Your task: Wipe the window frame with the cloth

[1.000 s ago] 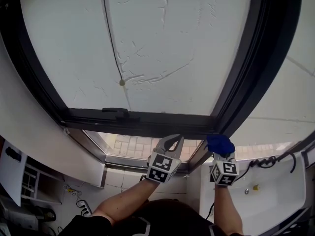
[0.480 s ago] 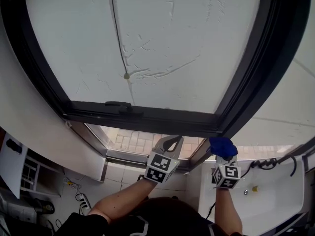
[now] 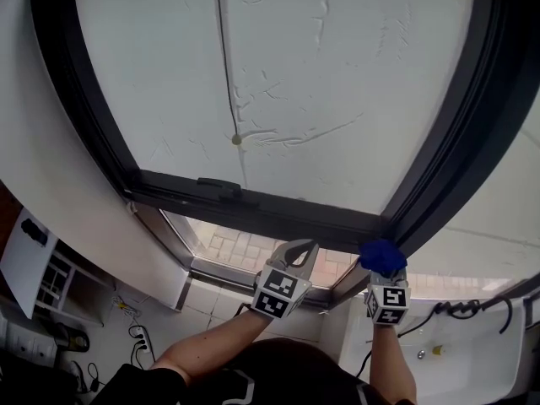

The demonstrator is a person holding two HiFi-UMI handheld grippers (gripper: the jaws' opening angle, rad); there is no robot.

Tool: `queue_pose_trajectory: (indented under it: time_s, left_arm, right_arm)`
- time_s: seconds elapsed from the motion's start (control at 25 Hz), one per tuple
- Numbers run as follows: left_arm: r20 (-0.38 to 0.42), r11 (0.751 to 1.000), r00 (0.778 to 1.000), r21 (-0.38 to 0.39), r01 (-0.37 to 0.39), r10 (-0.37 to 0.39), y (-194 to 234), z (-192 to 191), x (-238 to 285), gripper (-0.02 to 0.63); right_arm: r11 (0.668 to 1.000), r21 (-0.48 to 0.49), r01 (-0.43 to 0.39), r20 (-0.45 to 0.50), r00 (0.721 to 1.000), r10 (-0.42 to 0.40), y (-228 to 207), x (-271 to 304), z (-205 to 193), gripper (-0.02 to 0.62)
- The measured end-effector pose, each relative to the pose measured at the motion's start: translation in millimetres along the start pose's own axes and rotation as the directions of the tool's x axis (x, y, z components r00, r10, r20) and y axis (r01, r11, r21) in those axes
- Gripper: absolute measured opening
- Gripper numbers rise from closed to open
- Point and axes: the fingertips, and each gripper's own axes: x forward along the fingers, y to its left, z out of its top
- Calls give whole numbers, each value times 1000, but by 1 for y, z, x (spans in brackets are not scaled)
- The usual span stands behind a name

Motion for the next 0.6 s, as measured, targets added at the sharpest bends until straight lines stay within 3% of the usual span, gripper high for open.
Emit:
queue_pose_trajectory:
  time_s: [0.6]
  left_arm:
    - [-26,989,989,-46,-144,143,6,-17,15,-7]
  right_arm:
    - [988,-83,-129,30,991,132,7,13,0,54]
